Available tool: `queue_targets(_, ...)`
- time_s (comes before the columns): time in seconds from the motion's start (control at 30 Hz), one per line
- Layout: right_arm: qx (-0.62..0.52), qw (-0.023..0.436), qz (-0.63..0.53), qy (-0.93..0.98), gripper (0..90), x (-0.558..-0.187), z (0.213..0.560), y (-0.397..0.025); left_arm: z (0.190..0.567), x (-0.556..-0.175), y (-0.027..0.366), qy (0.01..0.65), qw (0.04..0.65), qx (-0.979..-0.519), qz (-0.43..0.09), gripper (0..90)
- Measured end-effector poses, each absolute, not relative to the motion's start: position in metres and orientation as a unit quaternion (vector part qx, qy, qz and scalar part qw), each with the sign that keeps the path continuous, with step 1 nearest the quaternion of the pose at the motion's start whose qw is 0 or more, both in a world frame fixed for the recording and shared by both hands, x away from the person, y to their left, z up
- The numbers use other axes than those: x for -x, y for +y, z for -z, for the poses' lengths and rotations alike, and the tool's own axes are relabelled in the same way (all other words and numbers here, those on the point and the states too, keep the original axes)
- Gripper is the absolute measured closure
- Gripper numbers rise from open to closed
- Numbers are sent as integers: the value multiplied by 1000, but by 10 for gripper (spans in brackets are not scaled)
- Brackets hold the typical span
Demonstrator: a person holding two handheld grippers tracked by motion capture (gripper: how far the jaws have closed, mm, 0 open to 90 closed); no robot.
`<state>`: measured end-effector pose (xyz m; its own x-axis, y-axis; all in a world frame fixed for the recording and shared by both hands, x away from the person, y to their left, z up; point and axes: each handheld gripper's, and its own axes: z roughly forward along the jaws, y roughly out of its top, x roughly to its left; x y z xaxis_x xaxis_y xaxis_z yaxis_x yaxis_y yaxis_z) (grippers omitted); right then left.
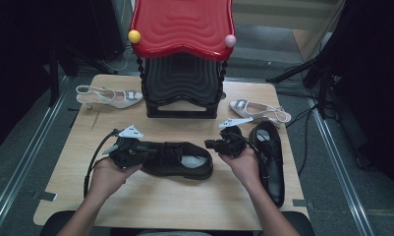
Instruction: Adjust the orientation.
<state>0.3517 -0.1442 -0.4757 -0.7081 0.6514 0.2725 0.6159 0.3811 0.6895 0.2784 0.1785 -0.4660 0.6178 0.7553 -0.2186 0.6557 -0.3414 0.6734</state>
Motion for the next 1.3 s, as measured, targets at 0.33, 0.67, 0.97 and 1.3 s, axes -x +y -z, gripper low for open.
queue_targets(0.33,-349,15,-396,849,900,-357,486,-131,494,-268,176,446,363,-815,-67,900)
queue_targets(0.67,-341,4,-391,855,900,-350,486,-133,501,-272,176,449,371,-810,-66,900)
queue_targets(0.97,-344,1,-384,857,900,-333,485,-135,501,-280,175,461,371,-804,-63,900)
queue_targets(1.3,-359,-9,-389,848,900,-308,487,-138,500,-295,171,460,369,-806,-54,900)
